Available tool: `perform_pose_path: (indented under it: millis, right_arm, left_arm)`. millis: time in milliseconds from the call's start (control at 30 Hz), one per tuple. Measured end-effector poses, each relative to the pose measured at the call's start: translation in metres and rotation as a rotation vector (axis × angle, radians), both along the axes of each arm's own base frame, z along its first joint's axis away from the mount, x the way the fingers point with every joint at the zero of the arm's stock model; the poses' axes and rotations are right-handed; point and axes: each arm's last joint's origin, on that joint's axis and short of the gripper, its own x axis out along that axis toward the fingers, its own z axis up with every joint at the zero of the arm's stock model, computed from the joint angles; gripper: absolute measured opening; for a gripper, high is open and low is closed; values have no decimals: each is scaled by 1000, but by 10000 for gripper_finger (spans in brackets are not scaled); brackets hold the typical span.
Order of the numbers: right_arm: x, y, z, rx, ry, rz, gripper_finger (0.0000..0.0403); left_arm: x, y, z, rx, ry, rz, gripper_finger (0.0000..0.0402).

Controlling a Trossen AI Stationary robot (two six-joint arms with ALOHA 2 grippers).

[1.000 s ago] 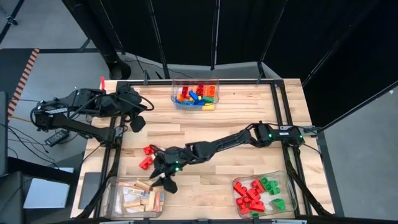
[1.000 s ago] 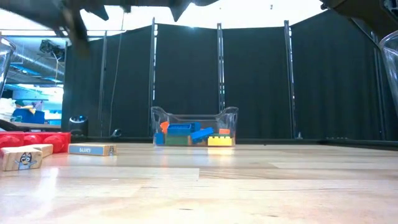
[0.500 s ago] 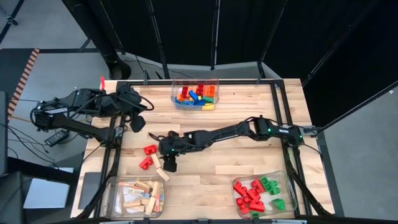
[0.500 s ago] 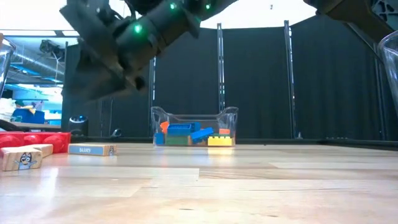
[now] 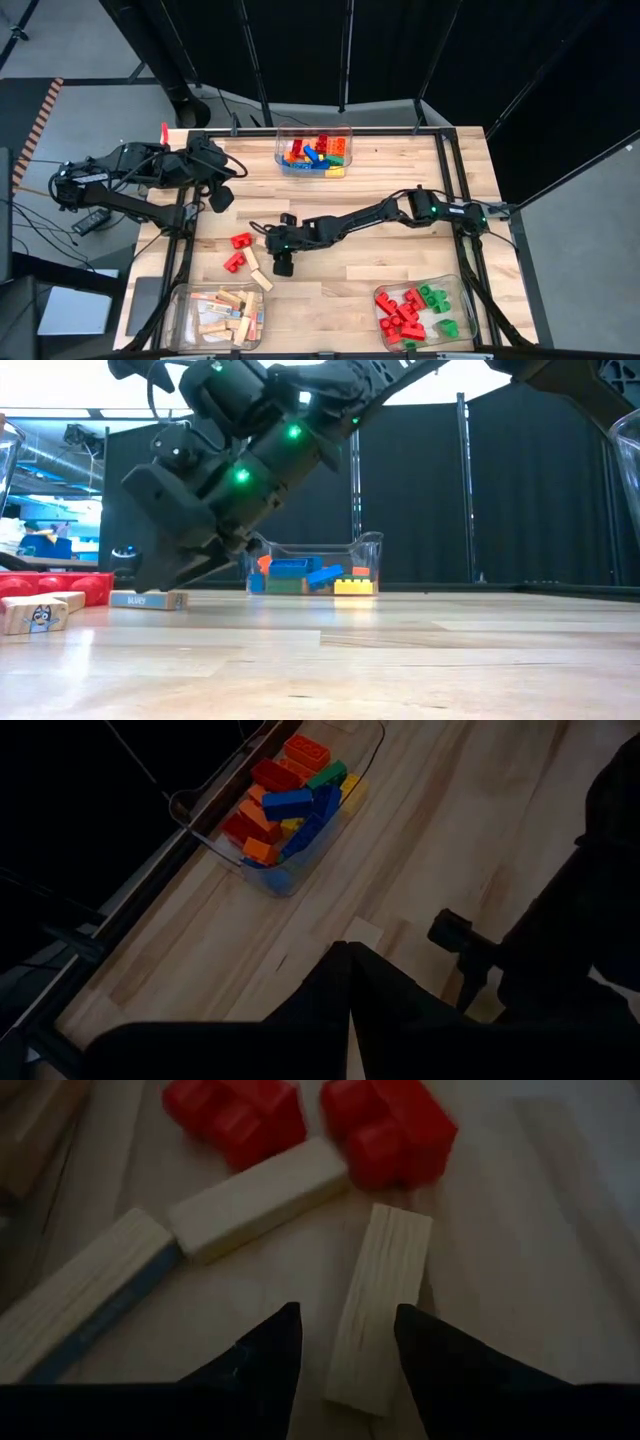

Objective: Sort blocks by size
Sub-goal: Put the white block into the bottom left transparent bin

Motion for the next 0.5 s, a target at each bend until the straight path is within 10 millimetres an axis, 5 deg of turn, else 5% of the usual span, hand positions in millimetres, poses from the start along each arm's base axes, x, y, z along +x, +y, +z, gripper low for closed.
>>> perform_pose_path:
  millis: [500]
  right_arm:
    - [-8,-7,-19,95,15,-60,180]
  left_arm:
    - [0,0,0,0,0,0,13]
